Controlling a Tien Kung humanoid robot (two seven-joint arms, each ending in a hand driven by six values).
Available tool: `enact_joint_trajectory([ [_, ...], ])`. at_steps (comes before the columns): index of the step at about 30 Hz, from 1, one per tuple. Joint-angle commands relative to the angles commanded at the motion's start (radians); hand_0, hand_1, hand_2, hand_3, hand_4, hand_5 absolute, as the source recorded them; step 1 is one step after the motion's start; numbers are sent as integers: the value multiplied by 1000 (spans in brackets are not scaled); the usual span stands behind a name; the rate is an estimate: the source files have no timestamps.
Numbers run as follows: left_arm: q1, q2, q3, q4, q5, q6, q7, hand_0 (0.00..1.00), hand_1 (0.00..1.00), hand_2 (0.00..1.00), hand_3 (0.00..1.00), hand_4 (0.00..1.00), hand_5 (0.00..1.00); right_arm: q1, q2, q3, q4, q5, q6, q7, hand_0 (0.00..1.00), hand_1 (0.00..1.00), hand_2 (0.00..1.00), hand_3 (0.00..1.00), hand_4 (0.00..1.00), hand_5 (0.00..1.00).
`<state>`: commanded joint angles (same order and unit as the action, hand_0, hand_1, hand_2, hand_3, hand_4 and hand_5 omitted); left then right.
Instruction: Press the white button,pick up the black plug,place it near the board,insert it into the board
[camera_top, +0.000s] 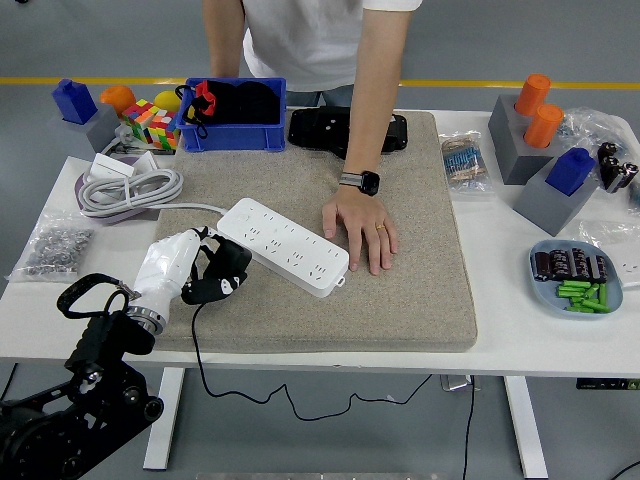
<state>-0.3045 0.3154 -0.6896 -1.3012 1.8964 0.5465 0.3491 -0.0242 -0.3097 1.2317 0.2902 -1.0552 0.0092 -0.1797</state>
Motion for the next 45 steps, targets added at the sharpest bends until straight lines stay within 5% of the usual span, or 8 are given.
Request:
enact_joint_trajectory([
  [27,-189,-41,153,100,-56,-25,13,206,206,267,553,581,2,-1,-1,-2,-2,5,0,1,668,677,637,625,699,483],
  [45,-213,-59,178,139,-51,-34,26,197,210,270,554,584,2,-2,-4,-8,-2,6,1,2,667,676,636,625,698,481],
])
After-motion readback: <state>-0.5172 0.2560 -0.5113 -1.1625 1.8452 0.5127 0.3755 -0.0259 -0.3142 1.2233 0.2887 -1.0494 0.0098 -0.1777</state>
